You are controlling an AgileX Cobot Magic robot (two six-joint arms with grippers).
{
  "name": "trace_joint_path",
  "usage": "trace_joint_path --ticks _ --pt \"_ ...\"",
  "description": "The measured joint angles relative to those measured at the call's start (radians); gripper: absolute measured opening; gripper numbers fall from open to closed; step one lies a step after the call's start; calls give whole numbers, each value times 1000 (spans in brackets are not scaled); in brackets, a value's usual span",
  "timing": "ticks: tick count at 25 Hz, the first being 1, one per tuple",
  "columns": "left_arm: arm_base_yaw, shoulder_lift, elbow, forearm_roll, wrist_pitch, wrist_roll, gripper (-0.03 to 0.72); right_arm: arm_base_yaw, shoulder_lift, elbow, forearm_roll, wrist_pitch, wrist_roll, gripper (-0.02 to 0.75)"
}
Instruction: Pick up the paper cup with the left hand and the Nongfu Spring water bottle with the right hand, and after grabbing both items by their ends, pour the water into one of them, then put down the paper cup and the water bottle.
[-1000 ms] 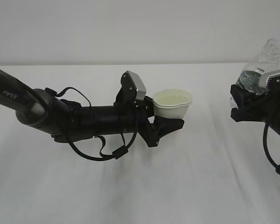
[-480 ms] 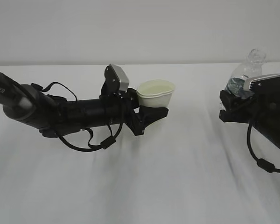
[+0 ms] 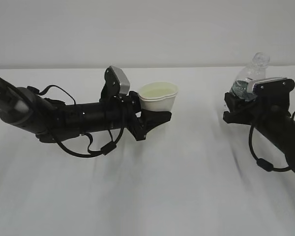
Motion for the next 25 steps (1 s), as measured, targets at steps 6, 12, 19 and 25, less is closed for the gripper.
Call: trace_joint_path --ticks 6,12,19,25 --pt "0 0 0 2 -1 0 421 0 47 -52 0 0 27 411" --pt "0 0 0 6 -1 0 418 0 77 -81 0 -3 27 410" --pt "2 0 0 7 -1 0 418 0 105 -83 0 -5 53 410" --pt "2 0 0 16 -1 0 417 0 105 -83 -12 -5 61 410"
